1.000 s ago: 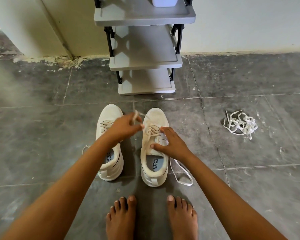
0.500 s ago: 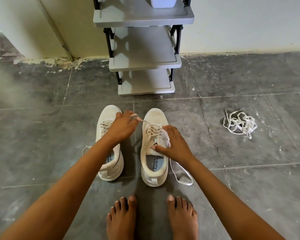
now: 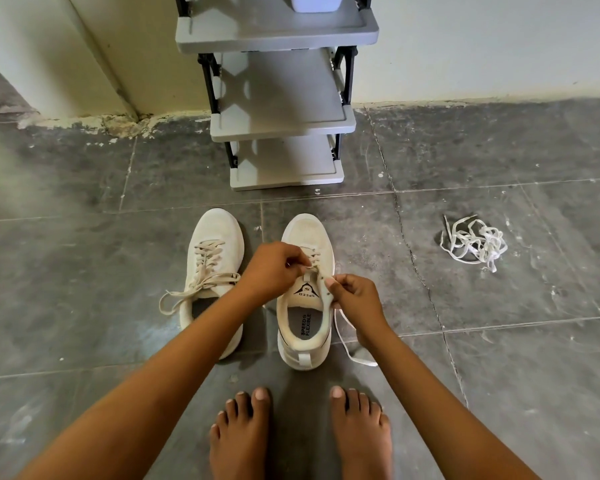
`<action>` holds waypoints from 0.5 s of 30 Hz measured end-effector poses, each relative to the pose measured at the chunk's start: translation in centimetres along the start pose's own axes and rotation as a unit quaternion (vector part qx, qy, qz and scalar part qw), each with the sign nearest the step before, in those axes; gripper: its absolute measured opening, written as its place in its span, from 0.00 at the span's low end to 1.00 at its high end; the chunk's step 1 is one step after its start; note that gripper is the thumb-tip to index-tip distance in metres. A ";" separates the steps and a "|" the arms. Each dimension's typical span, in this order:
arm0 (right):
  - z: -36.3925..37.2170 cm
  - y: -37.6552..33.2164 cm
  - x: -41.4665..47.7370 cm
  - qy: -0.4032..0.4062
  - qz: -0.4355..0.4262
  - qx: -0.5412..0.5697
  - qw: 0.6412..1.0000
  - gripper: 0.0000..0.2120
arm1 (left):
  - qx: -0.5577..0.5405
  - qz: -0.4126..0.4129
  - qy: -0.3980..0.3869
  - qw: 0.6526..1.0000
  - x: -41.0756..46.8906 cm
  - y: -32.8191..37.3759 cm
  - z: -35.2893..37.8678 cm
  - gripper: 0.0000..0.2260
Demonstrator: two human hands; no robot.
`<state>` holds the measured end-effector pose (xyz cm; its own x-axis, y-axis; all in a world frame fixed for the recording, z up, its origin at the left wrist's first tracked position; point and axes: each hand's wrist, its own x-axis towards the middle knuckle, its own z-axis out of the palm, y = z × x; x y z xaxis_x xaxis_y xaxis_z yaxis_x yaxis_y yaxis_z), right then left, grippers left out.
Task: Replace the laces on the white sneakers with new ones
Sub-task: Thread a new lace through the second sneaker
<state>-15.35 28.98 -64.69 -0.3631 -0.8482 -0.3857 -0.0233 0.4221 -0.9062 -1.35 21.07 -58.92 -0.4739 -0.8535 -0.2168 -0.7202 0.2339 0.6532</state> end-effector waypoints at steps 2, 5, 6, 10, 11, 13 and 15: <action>-0.2 -0.2 0.1 -0.028 0.030 0.051 0.998 0.07 | 0.005 -0.007 0.020 1.000 0.1 0.3 1.0 0.07; -0.2 -0.4 0.0 -0.046 0.037 0.069 0.996 0.07 | 0.034 -0.006 0.043 0.998 0.4 0.6 1.7 0.06; -0.3 -0.4 -0.1 -0.051 0.035 0.072 0.996 0.07 | 0.041 -0.005 0.047 0.998 0.5 0.6 1.9 0.06; -0.4 -0.2 -0.1 -0.062 0.021 0.079 0.995 0.07 | 0.080 -0.002 0.052 0.995 0.5 1.0 2.7 0.04; -0.4 -0.1 -0.1 -0.063 0.018 0.080 0.995 0.07 | 0.091 -0.001 0.052 0.995 0.5 1.0 2.9 0.05; -0.4 -0.1 -0.1 -0.064 0.013 0.078 0.995 0.07 | 0.106 0.000 0.049 0.993 0.5 1.0 3.1 0.05; -0.4 0.0 -0.1 -0.063 0.007 0.074 0.995 0.07 | 0.112 -0.001 0.044 0.993 0.6 0.9 3.2 0.05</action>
<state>-15.63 29.20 -64.55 -0.2431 -0.8797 -0.4087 0.1214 0.3904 -0.9126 -3.87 22.29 -60.78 -0.4327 -0.8894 -0.1474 -0.8209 0.3211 0.4722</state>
